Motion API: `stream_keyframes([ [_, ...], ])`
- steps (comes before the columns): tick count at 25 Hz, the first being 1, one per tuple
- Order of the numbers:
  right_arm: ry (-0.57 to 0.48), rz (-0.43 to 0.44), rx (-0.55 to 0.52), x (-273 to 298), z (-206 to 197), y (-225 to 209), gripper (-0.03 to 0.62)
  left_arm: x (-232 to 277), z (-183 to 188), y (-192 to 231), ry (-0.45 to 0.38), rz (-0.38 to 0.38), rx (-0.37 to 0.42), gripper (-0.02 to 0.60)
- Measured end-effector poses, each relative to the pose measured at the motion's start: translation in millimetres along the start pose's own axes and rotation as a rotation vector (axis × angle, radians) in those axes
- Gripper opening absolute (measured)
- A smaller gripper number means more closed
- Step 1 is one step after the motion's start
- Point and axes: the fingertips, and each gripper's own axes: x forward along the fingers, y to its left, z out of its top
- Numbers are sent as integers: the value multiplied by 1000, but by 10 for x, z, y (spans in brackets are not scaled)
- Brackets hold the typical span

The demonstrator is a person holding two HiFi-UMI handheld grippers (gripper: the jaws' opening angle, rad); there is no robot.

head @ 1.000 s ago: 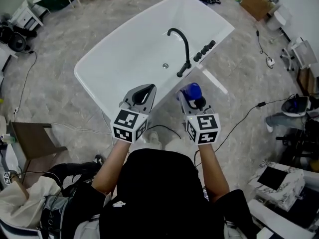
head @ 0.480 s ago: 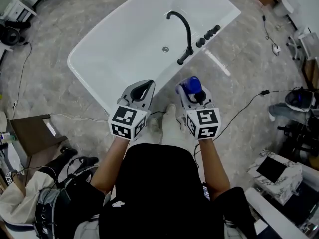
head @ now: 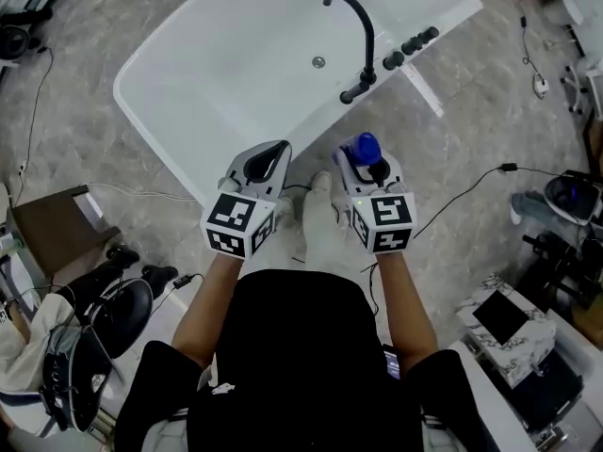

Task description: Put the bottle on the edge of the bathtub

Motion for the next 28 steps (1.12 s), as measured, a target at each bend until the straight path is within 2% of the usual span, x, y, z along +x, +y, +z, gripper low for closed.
stream_keyframes([
  [9, 90, 23, 21, 540, -430, -329, 163, 436, -416, 256, 68, 38, -51, 14],
  [17, 167, 41, 29, 1066, -883, -543, 164, 768, -849, 358, 148, 39, -86, 14],
  [21, 183, 54, 11, 1376, -1030, -672, 163, 970, -1011, 488, 159, 59, -95, 14],
  [28, 214, 59, 6, 1692, -1349, -720, 163, 1045, -1375, 644, 200, 91, -108, 14],
])
